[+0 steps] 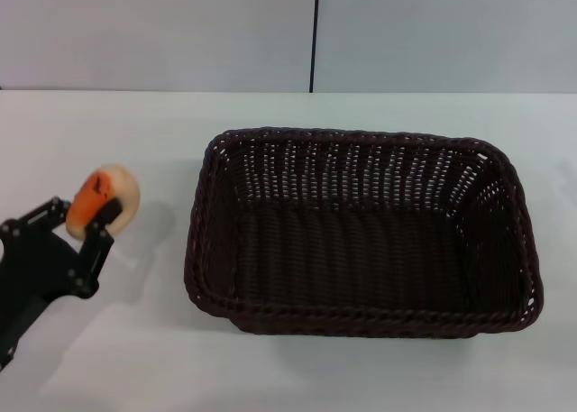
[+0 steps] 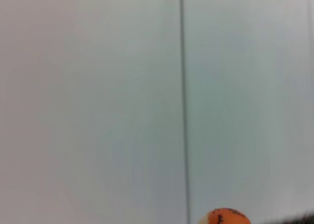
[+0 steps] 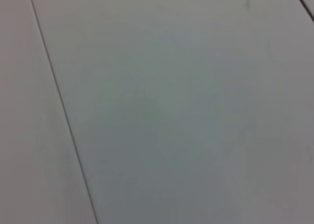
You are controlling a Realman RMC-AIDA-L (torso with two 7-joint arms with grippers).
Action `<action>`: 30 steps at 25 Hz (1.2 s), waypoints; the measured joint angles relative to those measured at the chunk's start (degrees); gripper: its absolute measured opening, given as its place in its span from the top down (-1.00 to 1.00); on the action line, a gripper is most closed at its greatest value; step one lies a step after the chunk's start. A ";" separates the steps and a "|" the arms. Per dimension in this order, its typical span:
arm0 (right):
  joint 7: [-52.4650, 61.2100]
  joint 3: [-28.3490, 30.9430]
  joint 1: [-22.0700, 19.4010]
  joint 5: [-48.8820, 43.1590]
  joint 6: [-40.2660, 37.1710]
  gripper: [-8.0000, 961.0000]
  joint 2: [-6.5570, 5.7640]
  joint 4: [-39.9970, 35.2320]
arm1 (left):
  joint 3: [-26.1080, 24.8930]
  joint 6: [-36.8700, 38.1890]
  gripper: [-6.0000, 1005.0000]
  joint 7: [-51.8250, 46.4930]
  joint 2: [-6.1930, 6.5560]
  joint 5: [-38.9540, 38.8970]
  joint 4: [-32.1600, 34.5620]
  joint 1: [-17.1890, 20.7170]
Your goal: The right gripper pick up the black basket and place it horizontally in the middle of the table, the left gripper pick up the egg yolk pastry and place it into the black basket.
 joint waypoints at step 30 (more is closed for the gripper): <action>-13.17 15.19 -0.10 0.11 -5.88 -0.60 0.24 12.83 | -12.65 -7.99 -0.55 -0.81 -0.66 1.56 -10.64 -3.40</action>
